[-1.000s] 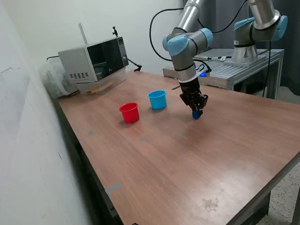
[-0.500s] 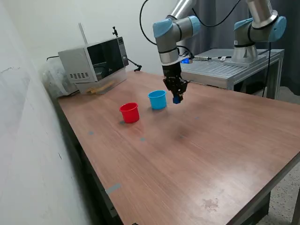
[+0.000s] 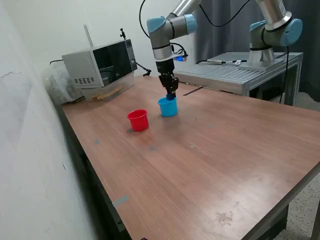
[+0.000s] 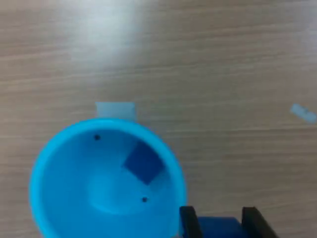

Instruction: Place red objects in the red bin, and blue objects in the blue bin.

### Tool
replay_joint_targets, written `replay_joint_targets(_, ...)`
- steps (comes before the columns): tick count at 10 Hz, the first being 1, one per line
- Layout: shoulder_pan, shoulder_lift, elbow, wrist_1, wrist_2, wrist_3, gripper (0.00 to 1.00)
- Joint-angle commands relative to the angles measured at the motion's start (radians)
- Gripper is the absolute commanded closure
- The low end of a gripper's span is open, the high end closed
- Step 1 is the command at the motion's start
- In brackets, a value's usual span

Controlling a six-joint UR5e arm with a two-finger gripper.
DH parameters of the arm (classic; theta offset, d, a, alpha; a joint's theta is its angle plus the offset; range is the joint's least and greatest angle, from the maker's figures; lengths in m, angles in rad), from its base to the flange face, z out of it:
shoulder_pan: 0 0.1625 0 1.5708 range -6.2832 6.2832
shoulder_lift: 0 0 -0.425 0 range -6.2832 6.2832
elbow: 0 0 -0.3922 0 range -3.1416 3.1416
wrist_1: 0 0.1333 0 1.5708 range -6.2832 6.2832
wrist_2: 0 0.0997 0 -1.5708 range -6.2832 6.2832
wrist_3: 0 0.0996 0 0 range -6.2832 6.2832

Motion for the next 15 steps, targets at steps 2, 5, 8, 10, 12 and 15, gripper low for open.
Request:
replay_joint_targets(2, -0.052, -0.001, 0.001, -0.001, -0.03, -0.005, 1.0)
replay_joint_targets(5, -0.083, -0.001, 0.004, -0.001, -0.039, -0.006, 1.0)
replay_joint_targets(8, -0.083, -0.001, 0.005, 0.004, -0.039, -0.006, 1.0)
replay_joint_targets(10, -0.079, -0.001, 0.007, 0.006, -0.039, -0.006, 1.0)
replay_joint_targets(12, -0.076, -0.001, 0.005, 0.007, -0.039, -0.006, 0.0)
replay_joint_targets(15, -0.074, -0.001, 0.002, 0.012, -0.039, -0.006, 0.0)
